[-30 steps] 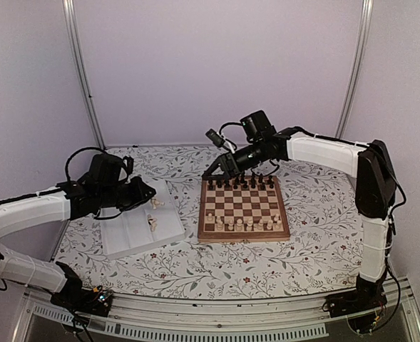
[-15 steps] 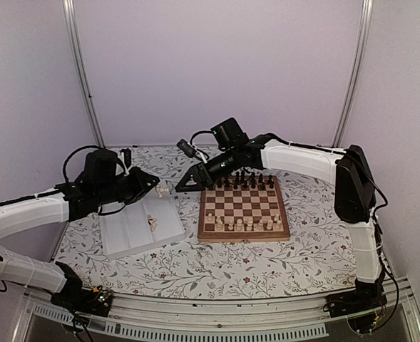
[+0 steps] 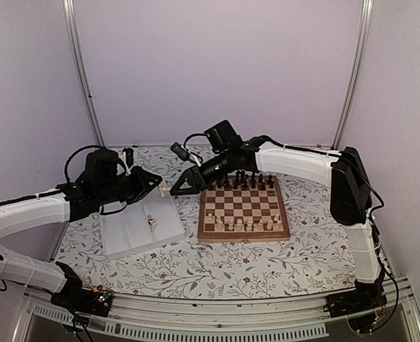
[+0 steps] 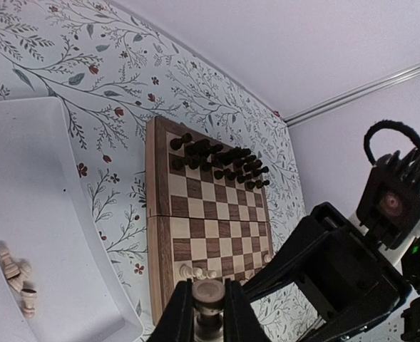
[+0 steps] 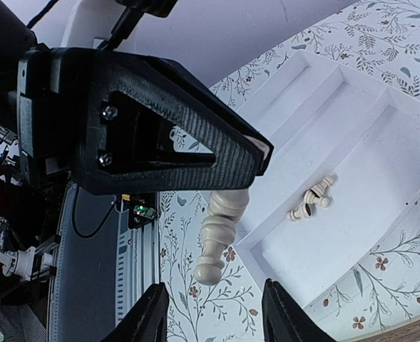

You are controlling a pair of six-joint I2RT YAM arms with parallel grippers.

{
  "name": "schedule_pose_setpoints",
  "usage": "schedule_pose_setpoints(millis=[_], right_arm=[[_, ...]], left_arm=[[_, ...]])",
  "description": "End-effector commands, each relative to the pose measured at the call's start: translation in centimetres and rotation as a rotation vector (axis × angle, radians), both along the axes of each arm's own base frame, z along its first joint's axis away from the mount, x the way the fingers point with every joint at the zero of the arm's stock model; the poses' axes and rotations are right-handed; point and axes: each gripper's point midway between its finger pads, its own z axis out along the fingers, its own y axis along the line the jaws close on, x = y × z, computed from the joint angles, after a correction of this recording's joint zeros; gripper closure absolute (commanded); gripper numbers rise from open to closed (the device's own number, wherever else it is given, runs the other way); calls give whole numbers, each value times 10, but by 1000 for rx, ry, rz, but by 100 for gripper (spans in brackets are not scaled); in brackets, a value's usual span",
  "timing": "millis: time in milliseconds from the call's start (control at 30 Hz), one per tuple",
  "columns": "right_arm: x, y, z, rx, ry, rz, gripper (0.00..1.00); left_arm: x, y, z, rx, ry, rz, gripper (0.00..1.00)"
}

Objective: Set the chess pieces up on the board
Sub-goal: Place the chess piece on the chessboard.

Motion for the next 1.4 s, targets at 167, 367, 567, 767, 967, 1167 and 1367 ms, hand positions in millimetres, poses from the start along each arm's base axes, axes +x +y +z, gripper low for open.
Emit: schedule_pose_setpoints(millis=[167, 367, 567, 767, 967, 1167, 1367], right_arm=[[3, 9, 3, 7, -37, -15, 58], [2, 10, 5, 11, -49, -11, 70], [-2, 12, 2, 8, -43, 0, 74], [-6, 14, -1, 3, -39, 8, 69], [-6, 14, -5, -5, -35, 7, 70], [-7, 13, -4, -7, -44, 10, 88], [-5, 12, -6, -17, -60, 2, 95]], left_arm=[[-3, -16, 2, -16, -8, -49, 100], [-4, -21, 1, -13, -7, -62, 100], [-3, -24, 1, -14, -10, -68, 100], [-2, -22, 3, -12, -18, -61, 100], [-1, -22, 3, -8, -20, -58, 100], [-1, -22, 0, -2, -17, -59, 100], [1, -24, -1, 1, -17, -65, 100]])
